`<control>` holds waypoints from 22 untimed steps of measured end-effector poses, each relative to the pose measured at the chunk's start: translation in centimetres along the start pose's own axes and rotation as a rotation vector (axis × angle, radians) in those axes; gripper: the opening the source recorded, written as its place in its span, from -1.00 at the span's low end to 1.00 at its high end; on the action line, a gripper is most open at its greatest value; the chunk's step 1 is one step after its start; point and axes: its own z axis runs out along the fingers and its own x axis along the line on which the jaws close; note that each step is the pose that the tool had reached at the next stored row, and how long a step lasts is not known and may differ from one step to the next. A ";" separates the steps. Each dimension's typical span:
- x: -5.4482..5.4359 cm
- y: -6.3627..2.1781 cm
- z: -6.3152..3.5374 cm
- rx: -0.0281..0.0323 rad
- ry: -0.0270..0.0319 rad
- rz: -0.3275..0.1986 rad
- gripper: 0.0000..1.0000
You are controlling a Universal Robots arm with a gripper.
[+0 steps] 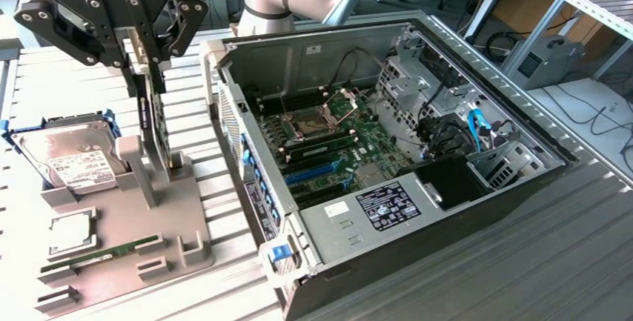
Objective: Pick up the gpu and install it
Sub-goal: 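Pick up the gpu and move the gpu toward the slot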
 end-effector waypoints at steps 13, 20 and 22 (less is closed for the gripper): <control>-0.2 0.02 -0.05 0.0001 0.0001 0.000 -0.45; -0.9 0.07 -0.03 0.0001 0.0000 0.000 -0.45; -1.1 0.08 -0.02 0.0001 0.0001 0.000 -0.45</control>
